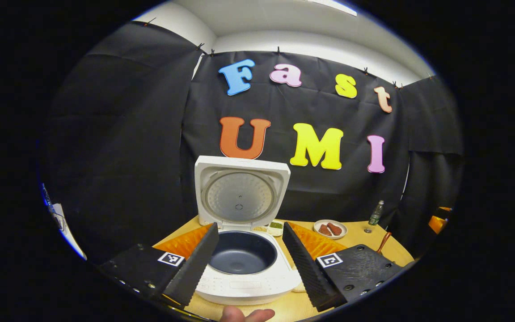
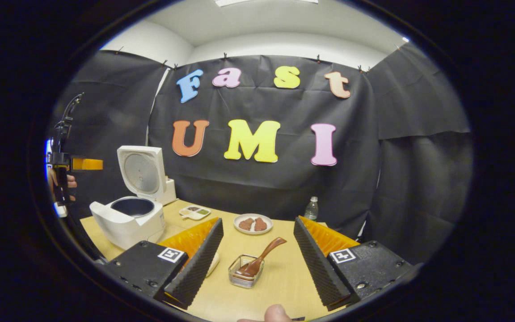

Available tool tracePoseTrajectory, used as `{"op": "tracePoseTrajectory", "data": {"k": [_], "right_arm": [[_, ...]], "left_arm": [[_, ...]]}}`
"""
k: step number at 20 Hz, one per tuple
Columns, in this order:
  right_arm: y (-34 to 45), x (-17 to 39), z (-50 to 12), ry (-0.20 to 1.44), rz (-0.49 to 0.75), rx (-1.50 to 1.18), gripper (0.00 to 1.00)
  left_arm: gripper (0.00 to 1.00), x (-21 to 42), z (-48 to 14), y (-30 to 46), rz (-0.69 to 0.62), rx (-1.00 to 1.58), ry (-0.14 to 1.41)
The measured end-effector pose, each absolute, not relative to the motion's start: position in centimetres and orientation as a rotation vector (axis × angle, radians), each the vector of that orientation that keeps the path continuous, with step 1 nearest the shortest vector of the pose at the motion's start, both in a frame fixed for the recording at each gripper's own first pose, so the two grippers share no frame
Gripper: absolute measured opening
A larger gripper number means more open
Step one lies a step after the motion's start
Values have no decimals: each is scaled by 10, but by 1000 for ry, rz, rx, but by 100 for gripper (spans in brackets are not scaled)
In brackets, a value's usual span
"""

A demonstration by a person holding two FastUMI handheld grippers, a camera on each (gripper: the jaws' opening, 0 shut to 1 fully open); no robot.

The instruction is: Close the left gripper, press the button to open the rice cooker; take a wooden spoon from the chopstick holder with the right hand, scoop a spoonful of rice and pour it into the rice cooker, then put the wooden spoon back into the chopstick holder.

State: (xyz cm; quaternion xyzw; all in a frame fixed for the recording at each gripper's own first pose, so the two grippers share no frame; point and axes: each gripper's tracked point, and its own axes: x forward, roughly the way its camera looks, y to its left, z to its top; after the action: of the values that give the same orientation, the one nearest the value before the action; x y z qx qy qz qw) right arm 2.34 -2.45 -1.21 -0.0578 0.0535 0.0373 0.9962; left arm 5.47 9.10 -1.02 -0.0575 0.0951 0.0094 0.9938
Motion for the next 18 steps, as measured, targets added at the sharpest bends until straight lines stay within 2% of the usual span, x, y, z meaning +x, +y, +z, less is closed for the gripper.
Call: {"op": "tracePoseTrajectory", "data": {"k": [4,9,18], "right_arm": [[-22,27,-10,94,84,-77,100],[-21,34,-36,143,82,-62,100],[-55,79,-103,254,63,-2,100]], "left_arm": [[94,33,1,80,15,-39,118],[94,11,15,59,-19,-6,20],[94,-14,-2,53,-21,-23,23]]}}
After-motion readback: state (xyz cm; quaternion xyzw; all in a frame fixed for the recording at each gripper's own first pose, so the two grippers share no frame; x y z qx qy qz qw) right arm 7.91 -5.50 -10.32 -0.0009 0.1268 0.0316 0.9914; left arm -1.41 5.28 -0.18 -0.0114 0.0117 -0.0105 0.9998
